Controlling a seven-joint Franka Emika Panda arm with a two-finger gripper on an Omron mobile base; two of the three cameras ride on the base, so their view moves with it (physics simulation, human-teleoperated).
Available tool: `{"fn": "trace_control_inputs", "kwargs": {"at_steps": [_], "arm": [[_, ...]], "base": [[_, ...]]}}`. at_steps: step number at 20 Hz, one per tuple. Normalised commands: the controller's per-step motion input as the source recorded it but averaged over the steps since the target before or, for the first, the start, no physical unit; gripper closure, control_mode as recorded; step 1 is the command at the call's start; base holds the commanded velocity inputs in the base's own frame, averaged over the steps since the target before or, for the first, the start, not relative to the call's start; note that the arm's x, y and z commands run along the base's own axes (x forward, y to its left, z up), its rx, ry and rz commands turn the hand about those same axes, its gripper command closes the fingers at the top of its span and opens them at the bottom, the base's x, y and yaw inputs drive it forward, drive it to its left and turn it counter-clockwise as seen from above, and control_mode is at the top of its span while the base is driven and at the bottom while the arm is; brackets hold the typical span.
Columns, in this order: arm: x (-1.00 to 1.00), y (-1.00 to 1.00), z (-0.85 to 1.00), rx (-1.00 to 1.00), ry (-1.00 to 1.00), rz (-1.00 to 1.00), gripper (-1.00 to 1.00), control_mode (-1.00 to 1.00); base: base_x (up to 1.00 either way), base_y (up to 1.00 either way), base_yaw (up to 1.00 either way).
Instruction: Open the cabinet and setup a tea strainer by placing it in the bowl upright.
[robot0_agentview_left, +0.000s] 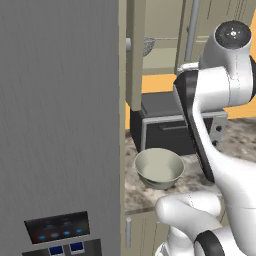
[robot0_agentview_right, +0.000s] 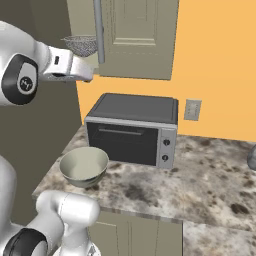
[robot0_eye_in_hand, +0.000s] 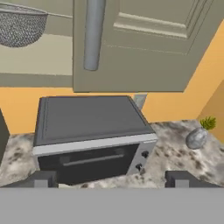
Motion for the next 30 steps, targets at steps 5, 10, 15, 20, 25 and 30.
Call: {"fn": "trace_control_inputs", "kwargs": {"at_steps": [5,10,15,20,25,30], "arm": [[0.49,-0.33,0.31,0.15,-0.18,-0.07,-1.0,-1.0],[0.66,-0.22,0.15,0.18,-0.06,0.03,-1.0,-1.0],[0.82,0.0,0.12,0.07,-0.05,0.11,-1.0,-1.0],[0.77,0.0,0.09,0.0,-0.06,0.12,-1.0,-1.0],[0.61,0.0,0.0,0.0,-0.06,0.1,-1.0,-1.0],[0.51,0.0,0.0,0.0,-0.1,0.07,-1.0,-1.0]], "base": [[0.0,0.0,0.0],[0.0,0.0,0.0],[0.0,0.0,0.0],[0.0,0.0,0.0],[0.0,0.0,0.0],[0.0,0.0,0.0]]}}
